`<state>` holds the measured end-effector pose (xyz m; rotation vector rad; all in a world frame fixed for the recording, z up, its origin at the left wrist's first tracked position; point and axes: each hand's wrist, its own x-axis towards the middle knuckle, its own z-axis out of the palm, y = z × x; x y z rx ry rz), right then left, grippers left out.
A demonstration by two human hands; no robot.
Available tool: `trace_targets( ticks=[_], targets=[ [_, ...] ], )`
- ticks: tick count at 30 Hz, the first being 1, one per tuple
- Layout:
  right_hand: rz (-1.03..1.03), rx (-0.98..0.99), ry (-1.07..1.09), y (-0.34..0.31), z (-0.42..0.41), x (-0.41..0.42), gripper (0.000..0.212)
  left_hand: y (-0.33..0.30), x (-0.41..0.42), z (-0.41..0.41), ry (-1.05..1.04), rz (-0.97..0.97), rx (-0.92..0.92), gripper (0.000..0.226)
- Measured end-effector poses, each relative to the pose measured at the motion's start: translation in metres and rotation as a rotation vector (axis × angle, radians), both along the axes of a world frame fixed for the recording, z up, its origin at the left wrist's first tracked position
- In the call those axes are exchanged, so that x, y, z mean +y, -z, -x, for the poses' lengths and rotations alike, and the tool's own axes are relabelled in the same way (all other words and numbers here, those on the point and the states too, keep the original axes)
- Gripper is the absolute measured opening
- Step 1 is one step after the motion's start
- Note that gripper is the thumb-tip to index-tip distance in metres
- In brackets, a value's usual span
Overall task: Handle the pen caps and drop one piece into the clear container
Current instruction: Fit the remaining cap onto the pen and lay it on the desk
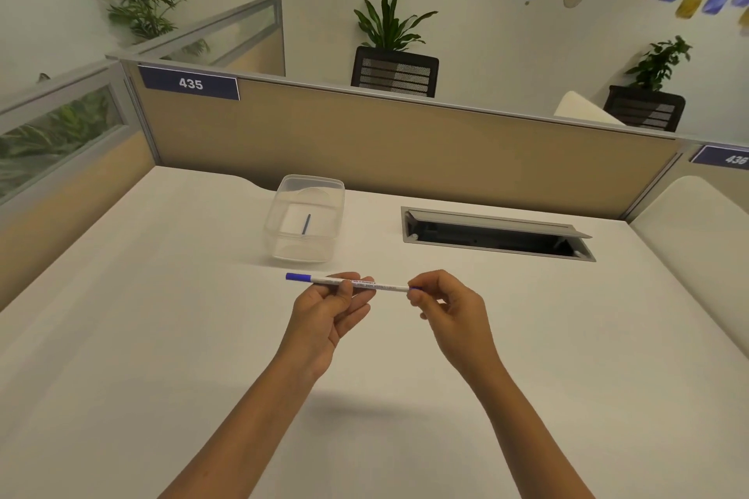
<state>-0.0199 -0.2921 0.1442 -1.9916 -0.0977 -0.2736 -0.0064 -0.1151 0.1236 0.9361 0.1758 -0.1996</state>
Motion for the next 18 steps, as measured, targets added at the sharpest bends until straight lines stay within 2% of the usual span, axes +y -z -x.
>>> trace_targets(
  ticks=[3, 6, 9, 11, 14, 16, 18],
  targets=[
    [-0.076, 0.110, -0.046, -0.008, -0.002, -0.004, 0.004, -0.005, 0.005, -0.003, 0.004, -0.030, -0.048, 0.015],
    [-0.185, 0.292, -0.084, -0.014, -0.003, -0.006, 0.028, -0.009, 0.007, -0.004, 0.040, -0.038, -0.096, 0.015],
    [-0.156, 0.301, -0.052, -0.013, -0.005, -0.002, 0.030, -0.012, 0.007, -0.005, 0.095, -0.020, -0.121, 0.016],
    [-0.101, 0.262, 0.006, -0.012, -0.007, 0.001, 0.029, -0.016, 0.004, -0.003, 0.100, -0.015, -0.126, 0.019],
    [-0.056, 0.180, 0.027, -0.010, -0.005, 0.006, 0.023, -0.021, -0.001, -0.002, -0.005, -0.068, -0.109, 0.023],
    [0.050, 0.040, 0.005, -0.011, -0.002, 0.010, 0.016, -0.025, -0.003, -0.003, -0.071, -0.085, -0.067, 0.014],
    [0.273, -0.183, -0.027, -0.010, 0.000, 0.008, 0.008, -0.027, -0.003, -0.004, -0.080, -0.074, -0.022, 0.014]
  ],
)
